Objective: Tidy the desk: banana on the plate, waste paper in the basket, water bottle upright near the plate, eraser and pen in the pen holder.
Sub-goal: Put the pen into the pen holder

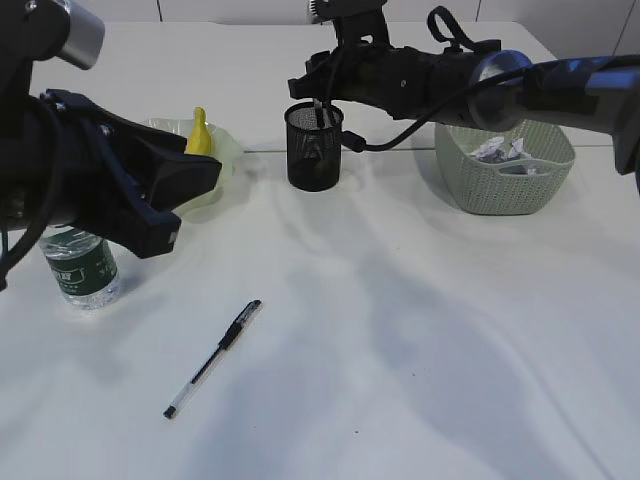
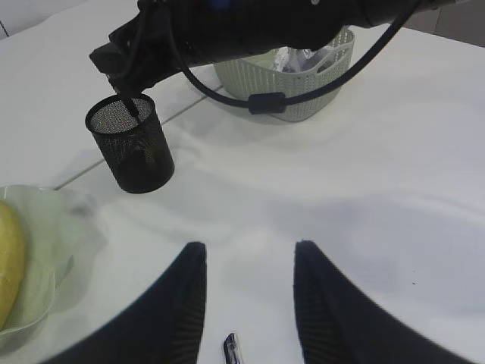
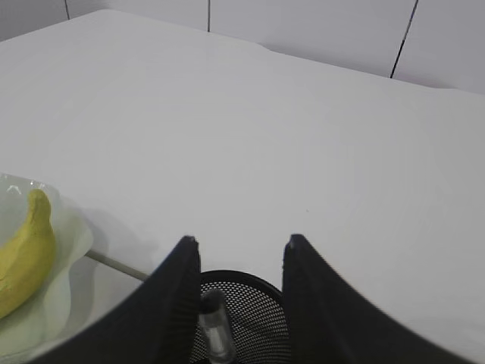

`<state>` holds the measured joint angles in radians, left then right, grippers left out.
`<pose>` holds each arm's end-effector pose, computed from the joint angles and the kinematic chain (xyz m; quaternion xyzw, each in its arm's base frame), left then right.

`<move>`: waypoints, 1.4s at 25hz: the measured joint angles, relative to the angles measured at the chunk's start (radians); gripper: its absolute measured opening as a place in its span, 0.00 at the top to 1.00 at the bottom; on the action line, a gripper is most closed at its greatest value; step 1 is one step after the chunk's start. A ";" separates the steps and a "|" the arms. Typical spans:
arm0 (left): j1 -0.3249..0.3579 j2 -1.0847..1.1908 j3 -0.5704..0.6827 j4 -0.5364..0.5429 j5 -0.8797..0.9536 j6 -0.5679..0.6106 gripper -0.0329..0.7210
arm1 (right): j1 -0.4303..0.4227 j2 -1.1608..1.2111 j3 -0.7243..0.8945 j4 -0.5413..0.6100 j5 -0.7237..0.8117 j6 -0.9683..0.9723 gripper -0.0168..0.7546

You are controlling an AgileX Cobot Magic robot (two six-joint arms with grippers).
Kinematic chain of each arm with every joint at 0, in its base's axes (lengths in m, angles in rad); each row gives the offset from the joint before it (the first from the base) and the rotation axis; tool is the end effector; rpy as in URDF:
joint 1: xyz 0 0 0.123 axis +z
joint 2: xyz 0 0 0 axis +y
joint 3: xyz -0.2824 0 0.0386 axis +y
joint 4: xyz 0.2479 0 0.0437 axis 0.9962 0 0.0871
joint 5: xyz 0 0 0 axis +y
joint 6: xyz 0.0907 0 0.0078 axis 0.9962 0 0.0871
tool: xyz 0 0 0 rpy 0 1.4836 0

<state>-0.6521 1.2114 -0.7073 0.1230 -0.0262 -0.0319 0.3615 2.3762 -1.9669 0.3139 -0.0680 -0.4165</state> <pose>0.2058 -0.1575 0.2847 0.3025 0.7739 -0.1553 0.5342 0.5274 0.1974 0.2090 -0.1762 0.7722 0.0704 0.6065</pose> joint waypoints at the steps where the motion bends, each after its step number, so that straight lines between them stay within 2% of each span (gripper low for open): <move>1: 0.000 0.000 0.000 0.000 0.000 0.000 0.59 | 0.000 0.000 0.000 0.000 0.002 0.000 0.61; 12: 0.000 0.000 0.000 0.000 0.000 0.000 0.59 | 0.000 -0.003 0.000 -0.021 0.068 0.000 0.61; 27: 0.000 0.000 0.000 0.000 0.000 0.000 0.59 | 0.000 -0.179 0.000 -0.036 0.396 0.000 0.60; 35: 0.000 0.000 0.000 0.000 0.000 0.000 0.59 | 0.000 -0.282 0.000 0.001 0.607 0.000 0.60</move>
<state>-0.6521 1.2114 -0.7073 0.1230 -0.0262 -0.0319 0.3615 2.0938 -1.9669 0.3150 0.5394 -0.4161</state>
